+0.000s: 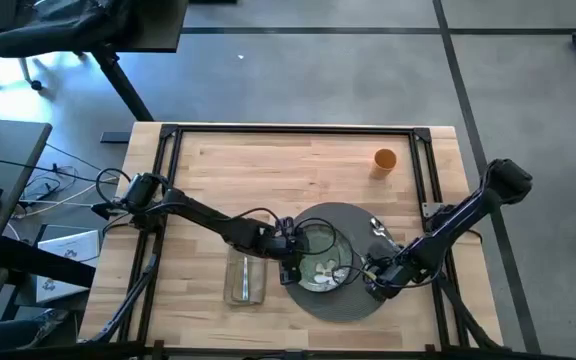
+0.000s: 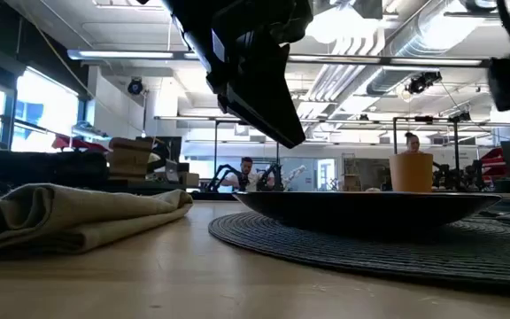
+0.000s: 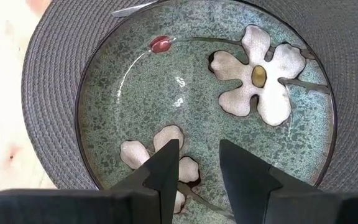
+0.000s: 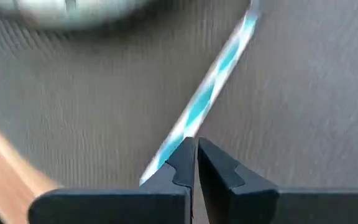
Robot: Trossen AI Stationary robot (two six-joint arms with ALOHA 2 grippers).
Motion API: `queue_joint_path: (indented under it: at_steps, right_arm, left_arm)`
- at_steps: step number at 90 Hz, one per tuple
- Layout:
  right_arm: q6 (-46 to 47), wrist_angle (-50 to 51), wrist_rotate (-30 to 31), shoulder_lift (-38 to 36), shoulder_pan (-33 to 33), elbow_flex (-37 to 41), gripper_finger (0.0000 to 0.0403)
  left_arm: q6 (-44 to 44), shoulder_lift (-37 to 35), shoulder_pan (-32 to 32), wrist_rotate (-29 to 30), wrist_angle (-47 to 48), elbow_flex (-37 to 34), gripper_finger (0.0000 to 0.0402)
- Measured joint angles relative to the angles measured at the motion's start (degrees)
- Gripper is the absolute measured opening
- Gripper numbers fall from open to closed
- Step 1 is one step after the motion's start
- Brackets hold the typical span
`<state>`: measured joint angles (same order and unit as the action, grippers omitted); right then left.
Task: Set table place
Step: Adjust the silverware on the gray placemat
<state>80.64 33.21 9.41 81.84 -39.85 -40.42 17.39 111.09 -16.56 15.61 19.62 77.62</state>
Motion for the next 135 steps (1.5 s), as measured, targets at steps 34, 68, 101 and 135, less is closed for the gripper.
queue_joint_path:
  at_steps: [34, 68, 101, 135]
  right_arm:
    - [-15.2, -1.4, 6.5, 1.7, 14.1, 0.0, 0.0000]
    - [-23.1, -5.8, 3.3, 5.5, 21.2, 0.0, 0.0000]
    - [-19.8, -2.9, 5.3, 6.8, 23.0, -0.1, 0.0000]
    - [-12.6, 6.4, 7.5, 6.6, 23.4, -0.1, 0.0000]
  left_arm:
    - [0.0, 0.0, 0.0, 0.0, 0.0, 0.0, 0.0097]
    - [0.0, 0.0, 0.0, 0.0, 0.1, 0.0, 0.0097]
    - [0.0, 0.0, 0.0, 0.0, 0.2, 0.0, 0.0097]
    - [0.0, 0.0, 0.0, 0.0, 0.2, 0.0, 0.0097]
